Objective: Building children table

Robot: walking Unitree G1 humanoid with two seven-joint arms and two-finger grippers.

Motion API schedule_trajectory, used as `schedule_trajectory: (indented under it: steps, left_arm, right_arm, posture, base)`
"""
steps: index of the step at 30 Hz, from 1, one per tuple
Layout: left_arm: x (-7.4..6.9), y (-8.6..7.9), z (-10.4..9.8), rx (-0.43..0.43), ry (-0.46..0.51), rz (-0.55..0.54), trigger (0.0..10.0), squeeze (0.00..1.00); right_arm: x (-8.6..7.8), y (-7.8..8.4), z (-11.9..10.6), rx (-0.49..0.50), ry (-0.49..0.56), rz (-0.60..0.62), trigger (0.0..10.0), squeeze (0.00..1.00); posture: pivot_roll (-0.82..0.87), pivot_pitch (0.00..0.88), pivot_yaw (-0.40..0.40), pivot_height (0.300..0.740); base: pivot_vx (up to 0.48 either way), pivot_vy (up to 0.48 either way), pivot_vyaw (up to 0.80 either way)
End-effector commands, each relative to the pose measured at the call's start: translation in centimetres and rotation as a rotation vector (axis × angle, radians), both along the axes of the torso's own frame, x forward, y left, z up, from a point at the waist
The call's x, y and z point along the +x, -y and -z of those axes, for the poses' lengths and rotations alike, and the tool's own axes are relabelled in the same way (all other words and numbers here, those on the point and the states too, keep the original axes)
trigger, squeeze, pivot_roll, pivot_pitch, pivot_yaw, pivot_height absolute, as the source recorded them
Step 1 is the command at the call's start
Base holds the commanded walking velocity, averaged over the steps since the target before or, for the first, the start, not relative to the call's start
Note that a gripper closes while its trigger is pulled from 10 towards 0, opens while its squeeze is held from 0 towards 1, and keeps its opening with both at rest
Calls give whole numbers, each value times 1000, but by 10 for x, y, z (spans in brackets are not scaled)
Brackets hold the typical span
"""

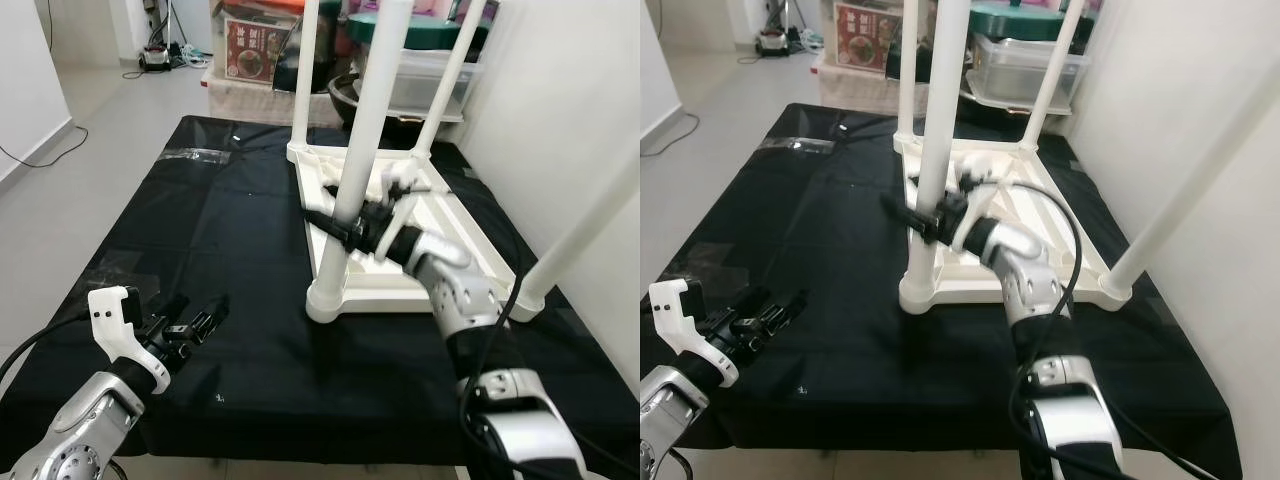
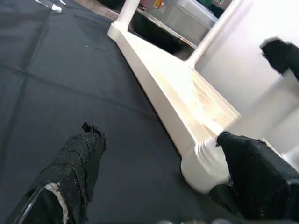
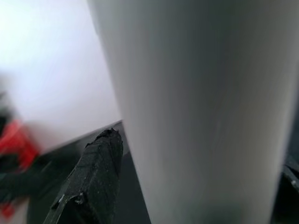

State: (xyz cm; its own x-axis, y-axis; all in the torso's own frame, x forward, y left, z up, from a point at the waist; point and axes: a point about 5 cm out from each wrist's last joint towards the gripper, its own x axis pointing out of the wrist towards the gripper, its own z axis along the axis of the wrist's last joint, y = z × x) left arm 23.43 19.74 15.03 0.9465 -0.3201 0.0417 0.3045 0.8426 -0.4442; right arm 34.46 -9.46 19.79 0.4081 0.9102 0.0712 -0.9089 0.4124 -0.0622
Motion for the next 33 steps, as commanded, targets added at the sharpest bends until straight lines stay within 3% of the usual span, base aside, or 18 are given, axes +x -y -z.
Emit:
schedule_trajectory:
  steps: [1,5,6,8,10,12,13,15,16,17,18,26,27,28,29,30,31,33]
  left_arm:
    - [-1,0,1,2,-1,-1,10000,0]
    - [-4,-1,1,-4,0,-3,10000,0]
    - [-4,-1,0,-6,0,2,10000,0]
    - [-4,0,0,-7,1,6,10000,0]
    - [-3,1,0,-11,1,12,10000,0]
    - [-3,1,0,-11,1,13,10000,0]
    - [-3,2,0,-13,2,14,10000,0]
    - [-3,2,0,-13,2,14,10000,0]
    - [-3,3,0,-14,3,15,10000,0]
    - [-3,3,0,-14,3,15,10000,0]
    - [-3,3,0,-15,4,14,10000,0]
    - [-4,3,0,-16,6,11,10000,0]
    - [-4,2,-1,-16,7,10,10000,0]
    - [-4,2,-1,-17,7,11,10000,0]
    - [-4,2,-1,-17,7,11,10000,0]
    - [-4,2,-1,-19,8,11,10000,0]
    - [-4,1,-1,-20,10,10,10000,0]
    - [-4,1,-1,-20,10,10,10000,0]
  right_arm:
    - [-23,-23,23,-72,-62,-238,7647,0]
    - [-55,-32,44,-57,-108,-391,4941,0]
    - [-46,-35,47,-18,-109,-230,0,0]
    - [-39,-36,50,7,-111,-114,0,0]
    - [-14,-29,61,-11,-124,297,0,0]
    - [-7,-25,65,-32,-132,423,0,0]
    - [4,15,87,-116,-251,856,0,0]
    - [4,15,87,-116,-251,856,0,0]
    - [-2,55,107,-218,-324,1196,0,0]
    - [-2,55,107,-218,-324,1196,0,0]
    - [-15,85,120,-301,-356,1434,0,0]
    - [-36,105,131,-382,-372,1597,0,0]
    - [-40,105,135,-397,-399,1601,4000,0]
    - [-31,90,132,-304,-449,1503,10000,0]
    - [-31,90,132,-304,-449,1503,10000,0]
    - [-17,63,116,-113,-462,1285,10000,0]
    - [-3,37,85,83,-424,1056,10000,1000]
    - [5,19,59,208,-376,864,10000,1000]
  posture:
    - [170,0,-149,740]
    - [157,0,-139,740]
    - [147,0,-133,740]
    - [147,0,-133,740]
    - [139,0,-129,740]
    - [139,0,-129,740]
    - [127,0,-125,740]
    - [127,0,-125,740]
    - [126,0,-127,740]
    - [126,0,-127,740]
    - [129,0,-126,740]
    - [114,0,-121,740]
    - [116,0,-122,740]
    - [118,0,-125,740]
    - [118,0,-125,740]
    - [119,0,-126,740]
    - [121,0,-129,740]
    - [123,0,-131,740]
  base:
    - [0,0,0]
    - [0,0,0]
    - [0,0,0]
    - [0,0,0]
    - [0,0,0]
    - [0,0,0]
    - [0,0,0]
    - [0,0,0]
    - [0,0,0]
    - [0,0,0]
    - [0,0,0]
    - [0,0,0]
    - [0,0,0]
    - [0,0,0]
    - [0,0,0]
    - [0,0,0]
    - [0,0,0]
    - [0,0,0]
